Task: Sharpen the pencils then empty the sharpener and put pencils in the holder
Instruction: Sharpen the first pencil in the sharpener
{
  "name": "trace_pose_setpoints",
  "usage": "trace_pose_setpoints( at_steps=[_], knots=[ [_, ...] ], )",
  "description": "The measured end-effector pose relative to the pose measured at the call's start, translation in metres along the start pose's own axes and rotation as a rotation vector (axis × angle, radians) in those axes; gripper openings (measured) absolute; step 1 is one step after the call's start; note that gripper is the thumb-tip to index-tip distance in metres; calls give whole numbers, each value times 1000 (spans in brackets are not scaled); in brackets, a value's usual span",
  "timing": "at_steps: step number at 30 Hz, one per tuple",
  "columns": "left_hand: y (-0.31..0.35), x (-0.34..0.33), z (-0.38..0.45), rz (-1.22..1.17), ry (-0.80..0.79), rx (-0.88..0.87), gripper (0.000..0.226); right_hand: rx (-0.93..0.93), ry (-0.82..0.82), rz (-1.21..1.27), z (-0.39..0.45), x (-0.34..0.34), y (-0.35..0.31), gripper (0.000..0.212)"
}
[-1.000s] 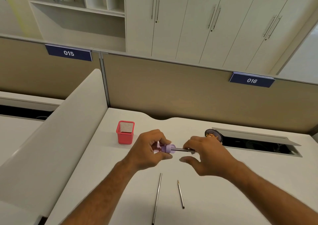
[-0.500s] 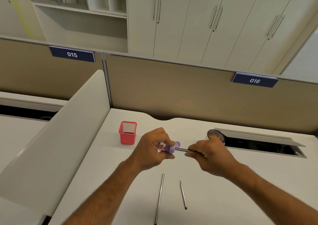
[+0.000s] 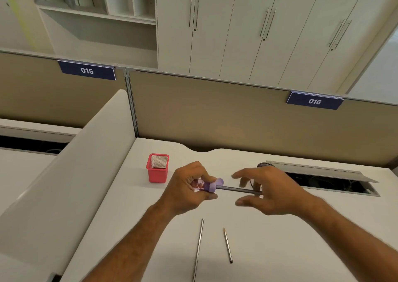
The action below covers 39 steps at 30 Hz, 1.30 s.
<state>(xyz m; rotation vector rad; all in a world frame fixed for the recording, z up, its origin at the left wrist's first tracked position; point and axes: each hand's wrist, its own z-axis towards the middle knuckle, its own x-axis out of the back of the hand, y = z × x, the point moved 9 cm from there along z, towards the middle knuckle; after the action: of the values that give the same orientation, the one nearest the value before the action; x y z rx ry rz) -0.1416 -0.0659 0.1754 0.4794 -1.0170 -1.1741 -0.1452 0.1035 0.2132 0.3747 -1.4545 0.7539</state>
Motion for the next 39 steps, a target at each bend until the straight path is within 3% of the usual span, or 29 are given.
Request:
trace_pose_setpoints(
  at_steps=[2,7,15,18,21,23,26,29,32,34,36,39],
  knots=[
    [-2,5,0,-11,4,21,27,55,89,-96,-8,12,2,54],
    [-2,9,0,-70,-9,81,29,347,420,-249,-34,23,-15,18],
    [5,5,-1,-218,-46,120,32,434,624,-386,-47,30,-30,17],
    [5,5,1,-177,-55,109,25,395,563,-349,-42,27,-32,9],
    [5,6,1,-96,-46,38,25,209,408,-193,-32,22,-18,26],
    [7,6,1,-43,-34,-24,22,-22,221,71,-20,10,0,32],
    [9,7,1,-28,-17,-68,19,-381,-57,611,-18,-15,22,24],
    [9,6,2,-17,-37,-79,19,-516,-159,833,-24,-25,21,14],
    [4,11,5,-19,-58,-44,26,-313,67,398,-22,-3,13,8],
    [-1,13,5,-74,-80,25,29,32,289,34,-26,16,-13,9],
    [-6,10,2,-136,-112,99,29,322,411,-236,-39,17,-33,14],
    [-9,4,-2,-166,-147,140,28,436,481,-431,-46,14,-40,13]
  ],
)
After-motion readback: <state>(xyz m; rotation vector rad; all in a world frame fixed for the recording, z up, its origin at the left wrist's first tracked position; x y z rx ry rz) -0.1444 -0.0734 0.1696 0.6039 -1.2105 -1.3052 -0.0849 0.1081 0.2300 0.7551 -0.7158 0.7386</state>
